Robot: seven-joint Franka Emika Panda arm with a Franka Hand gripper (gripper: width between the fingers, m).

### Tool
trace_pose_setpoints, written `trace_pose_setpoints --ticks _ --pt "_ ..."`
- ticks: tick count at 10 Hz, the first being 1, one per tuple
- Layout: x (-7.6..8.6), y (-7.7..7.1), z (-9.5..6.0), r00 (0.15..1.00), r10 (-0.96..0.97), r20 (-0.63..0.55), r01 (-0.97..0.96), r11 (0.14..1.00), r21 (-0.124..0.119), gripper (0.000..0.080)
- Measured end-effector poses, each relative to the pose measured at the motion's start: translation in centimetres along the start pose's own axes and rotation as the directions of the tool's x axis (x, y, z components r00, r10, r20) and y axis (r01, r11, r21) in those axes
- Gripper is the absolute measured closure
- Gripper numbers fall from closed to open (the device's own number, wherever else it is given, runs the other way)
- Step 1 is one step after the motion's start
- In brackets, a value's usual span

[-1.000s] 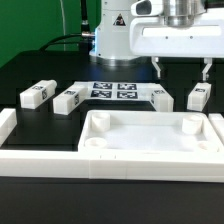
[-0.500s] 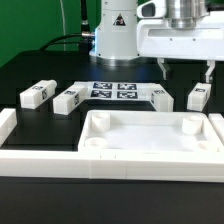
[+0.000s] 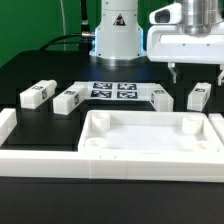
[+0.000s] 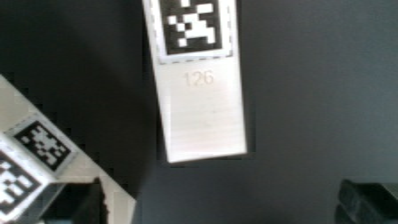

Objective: Assemble desk

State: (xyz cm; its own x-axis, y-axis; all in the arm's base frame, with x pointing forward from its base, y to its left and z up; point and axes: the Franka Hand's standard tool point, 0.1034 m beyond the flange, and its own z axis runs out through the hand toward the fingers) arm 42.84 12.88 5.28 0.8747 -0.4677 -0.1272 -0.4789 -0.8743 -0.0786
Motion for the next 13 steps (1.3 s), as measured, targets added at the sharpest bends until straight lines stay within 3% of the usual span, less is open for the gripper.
trace_pose_setpoints --ticks 4,6,8,10,13 --pt "0.8 0.5 0.6 0.974 -0.046 0.220 0.055 0.998 -0.036 0.0150" --pt "1.3 -0.4 0.5 0.949 -0.048 0.311 0.064 0.997 -0.041 0.0150" --pt "1.8 -0.6 -0.7 0.890 -0.017 0.455 0.035 0.999 -0.033 0.0150" --pt "1.3 0.3 -0.5 0.816 0.002 0.577 0.036 0.998 -0.054 0.0150" --pt "1.3 0.9 0.9 0.717 0.021 0.697 0.034 0.997 -0.066 0.0150"
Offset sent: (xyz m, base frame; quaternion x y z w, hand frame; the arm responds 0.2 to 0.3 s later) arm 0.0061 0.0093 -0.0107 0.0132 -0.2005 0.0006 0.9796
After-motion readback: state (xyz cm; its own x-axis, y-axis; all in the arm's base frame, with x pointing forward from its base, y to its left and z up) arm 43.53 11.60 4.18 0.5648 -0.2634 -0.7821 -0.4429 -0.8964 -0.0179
